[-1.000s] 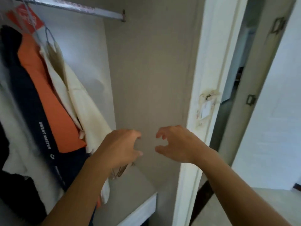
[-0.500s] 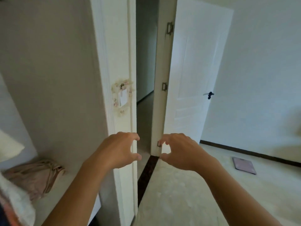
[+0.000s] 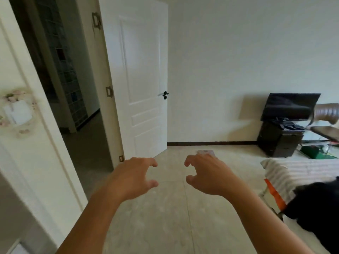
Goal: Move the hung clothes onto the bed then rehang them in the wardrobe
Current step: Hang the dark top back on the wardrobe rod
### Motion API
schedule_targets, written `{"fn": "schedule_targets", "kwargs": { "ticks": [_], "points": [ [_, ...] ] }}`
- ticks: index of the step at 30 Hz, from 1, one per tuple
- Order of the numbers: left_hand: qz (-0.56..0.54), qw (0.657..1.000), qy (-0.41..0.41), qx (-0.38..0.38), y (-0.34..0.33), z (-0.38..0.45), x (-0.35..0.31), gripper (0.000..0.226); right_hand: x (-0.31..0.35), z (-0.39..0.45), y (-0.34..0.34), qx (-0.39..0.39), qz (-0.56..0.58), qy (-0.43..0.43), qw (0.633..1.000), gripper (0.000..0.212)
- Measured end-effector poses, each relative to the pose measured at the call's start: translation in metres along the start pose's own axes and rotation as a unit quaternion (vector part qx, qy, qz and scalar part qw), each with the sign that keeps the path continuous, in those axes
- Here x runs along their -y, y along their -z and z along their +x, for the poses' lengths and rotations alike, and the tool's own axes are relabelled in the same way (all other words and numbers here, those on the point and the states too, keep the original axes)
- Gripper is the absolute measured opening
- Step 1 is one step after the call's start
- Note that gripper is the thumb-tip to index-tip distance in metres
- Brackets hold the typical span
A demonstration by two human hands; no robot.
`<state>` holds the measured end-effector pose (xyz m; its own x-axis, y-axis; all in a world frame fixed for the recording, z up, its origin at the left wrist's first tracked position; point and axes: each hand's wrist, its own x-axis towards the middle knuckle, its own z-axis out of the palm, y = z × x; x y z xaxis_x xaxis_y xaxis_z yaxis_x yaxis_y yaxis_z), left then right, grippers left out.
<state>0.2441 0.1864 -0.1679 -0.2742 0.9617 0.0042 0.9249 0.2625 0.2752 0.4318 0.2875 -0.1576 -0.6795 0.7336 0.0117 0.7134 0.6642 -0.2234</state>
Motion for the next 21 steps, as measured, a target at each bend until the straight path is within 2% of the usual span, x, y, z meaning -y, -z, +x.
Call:
{"fn": "schedule_targets", "kwargs": {
  "ticks": [10, 21],
  "points": [
    [-0.002, 0.993, -0.108, 0.057, -0.077, 0.048, -0.168, 0.05, -0.162, -0.086, 0.009, 0.006, 0.031, -0.139, 0.99, 0.043],
    [0.019, 0.961, -0.252, 0.112, -0.141, 0.121, -0.307, 0.052, -0.282, -0.142, 0.009, -0.036, 0.047, -0.3, 0.952, 0.04]
  ]
}}
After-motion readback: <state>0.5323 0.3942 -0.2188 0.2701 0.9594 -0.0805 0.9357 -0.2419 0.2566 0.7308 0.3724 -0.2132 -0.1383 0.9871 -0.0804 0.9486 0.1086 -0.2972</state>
